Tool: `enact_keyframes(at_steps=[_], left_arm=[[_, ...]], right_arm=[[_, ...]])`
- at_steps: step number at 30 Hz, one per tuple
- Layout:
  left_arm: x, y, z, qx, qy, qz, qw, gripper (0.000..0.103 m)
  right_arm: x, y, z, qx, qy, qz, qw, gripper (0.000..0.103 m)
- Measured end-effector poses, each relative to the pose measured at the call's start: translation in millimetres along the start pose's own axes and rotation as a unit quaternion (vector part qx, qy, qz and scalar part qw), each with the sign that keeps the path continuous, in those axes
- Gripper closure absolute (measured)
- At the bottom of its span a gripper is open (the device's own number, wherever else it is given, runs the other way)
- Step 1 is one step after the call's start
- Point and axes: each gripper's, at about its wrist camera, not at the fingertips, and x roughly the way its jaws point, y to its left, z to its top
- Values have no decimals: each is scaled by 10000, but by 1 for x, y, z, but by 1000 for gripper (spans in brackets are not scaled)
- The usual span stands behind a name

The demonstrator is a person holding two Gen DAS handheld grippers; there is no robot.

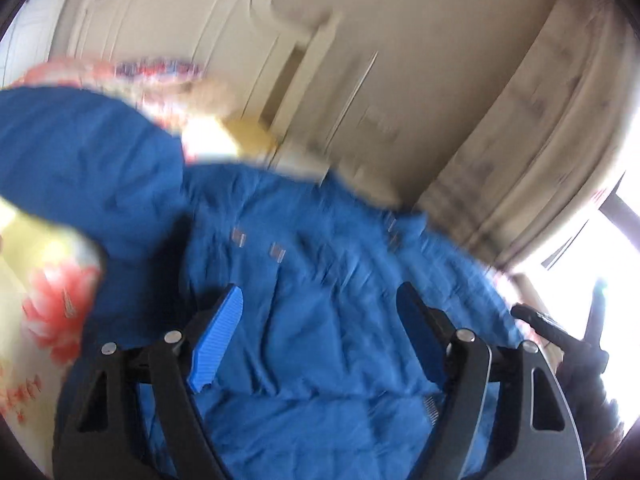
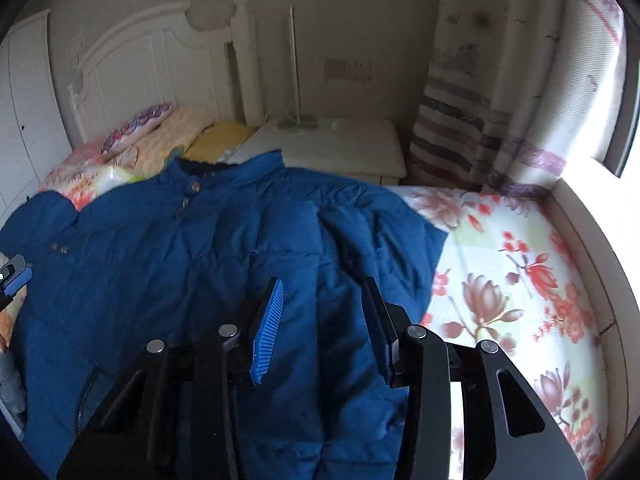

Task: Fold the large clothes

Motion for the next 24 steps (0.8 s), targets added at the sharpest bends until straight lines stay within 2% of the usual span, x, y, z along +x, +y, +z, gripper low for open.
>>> enact_keyframes(at_steps=[1,2,5,8,10,11,13,15,18,22,23,24], left_arm=[[7,4,-3,-27,120,72,9999,25],[10,6,-4,-63,203,63,9998,25],[8,9,-2,-161,190,-5,9997,25],[0,18,0,-453,6,-287,9986,25],[-3,25,2,-545,-92,-330,9979,25],[-2,27,3,-561,-64,-319,9979,25],[3,27,4,-589,62,-290,9978,25],[6,27,4,-564,122,-239,9980,25],[7,25,4,-514,143,-197,9984,25],[10,26,3,-511,154,-181,9984,24],[10,26,3,-497,163,-165,9985,24],[10,25,2,-480,164,-153,9986,24]], right_arm=[[16,-8,-6,165,297,-12,9994,65],[18,-16,-9,373,235,180,9989,65],[6,-16,-4,396,244,59,9989,65],[-9,-10,17,438,-227,234,9985,65],[-9,-8,37,571,-544,369,9962,65],[-4,-8,44,633,-564,446,9954,64],[24,-11,58,690,-319,382,9964,64],[65,-16,57,752,312,145,9966,63],[60,-20,59,919,301,197,9951,63],[39,-24,58,1067,-190,179,9940,62],[43,-25,58,1032,-129,47,9946,57],[55,-25,56,965,153,-62,9952,55]])
